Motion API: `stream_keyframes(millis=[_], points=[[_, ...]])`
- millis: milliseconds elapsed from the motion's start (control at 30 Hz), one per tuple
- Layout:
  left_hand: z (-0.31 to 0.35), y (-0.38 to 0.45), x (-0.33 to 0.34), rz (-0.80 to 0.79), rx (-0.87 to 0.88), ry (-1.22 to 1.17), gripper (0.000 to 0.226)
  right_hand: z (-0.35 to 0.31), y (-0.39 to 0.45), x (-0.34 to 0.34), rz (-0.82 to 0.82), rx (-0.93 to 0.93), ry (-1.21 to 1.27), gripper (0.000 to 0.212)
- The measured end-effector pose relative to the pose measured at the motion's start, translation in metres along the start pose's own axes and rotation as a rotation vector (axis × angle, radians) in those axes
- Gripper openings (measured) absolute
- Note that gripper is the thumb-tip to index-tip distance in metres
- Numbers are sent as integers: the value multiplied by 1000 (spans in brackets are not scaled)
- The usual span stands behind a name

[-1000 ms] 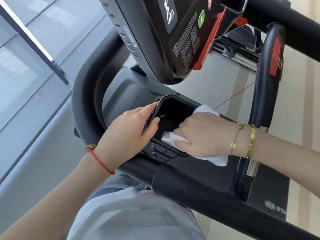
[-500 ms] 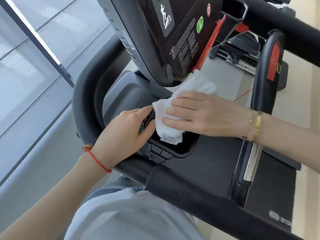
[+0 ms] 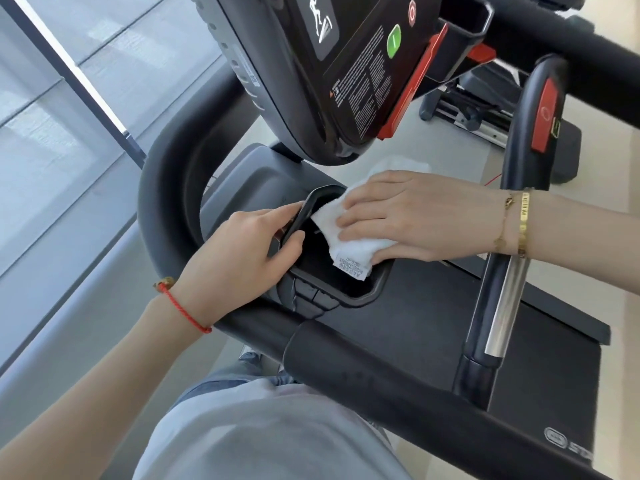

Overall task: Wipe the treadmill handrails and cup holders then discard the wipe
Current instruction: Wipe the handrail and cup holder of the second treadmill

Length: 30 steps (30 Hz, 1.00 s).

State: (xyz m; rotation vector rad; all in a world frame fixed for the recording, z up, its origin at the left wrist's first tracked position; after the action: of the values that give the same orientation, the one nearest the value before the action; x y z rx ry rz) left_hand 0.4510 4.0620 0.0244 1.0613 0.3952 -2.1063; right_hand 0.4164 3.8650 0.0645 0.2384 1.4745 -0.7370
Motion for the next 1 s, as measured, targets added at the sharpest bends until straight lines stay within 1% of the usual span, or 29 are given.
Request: stream_keyframes(millis=[200,300,433,533,567,600,633,700,767,867,1000], points=[[0,2,1,15,23,9,36,-7,43,19,-70,-126,-230,40],[0,3,2,14,28,11,35,-6,57,33,-107,-170,-258,34],[-2,3,3,14,26,2,35,-9,59,41,-141,-166,-322,39],[-4,2,4,9,20,-10,37,-15,60,35,-186,-165,-271,37],[-4,2,4,8,17,-8,38,-16,61,28,-170,-150,-305,36],[-4,2,4,8,17,-5,39,-16,61,26,-190,-128,-357,34],[-4,2,4,10,18,0,39,-16,60,28,-216,-112,-357,33],[-5,2,4,14,17,10,40,-17,55,34,-293,-54,-278,36],[-5,2,4,13,17,18,41,-20,51,28,-296,22,-222,40],[-6,2,4,17,23,8,39,-21,37,19,-215,150,-88,42],[-8,3,5,7,46,-11,40,-27,14,7,-69,422,166,45]])
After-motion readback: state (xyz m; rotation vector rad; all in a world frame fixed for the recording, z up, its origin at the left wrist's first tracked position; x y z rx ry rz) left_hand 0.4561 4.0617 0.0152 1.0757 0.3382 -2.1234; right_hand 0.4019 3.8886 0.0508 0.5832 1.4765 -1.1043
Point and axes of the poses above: each hand's wrist, its own y-axis towards the middle knuckle, its own x-axis out of the palm, z = x × y, the point moved 4 cm from there along y, towards the middle knuckle, and after that the axes turned 4 degrees about y, right-handed, at the moved point
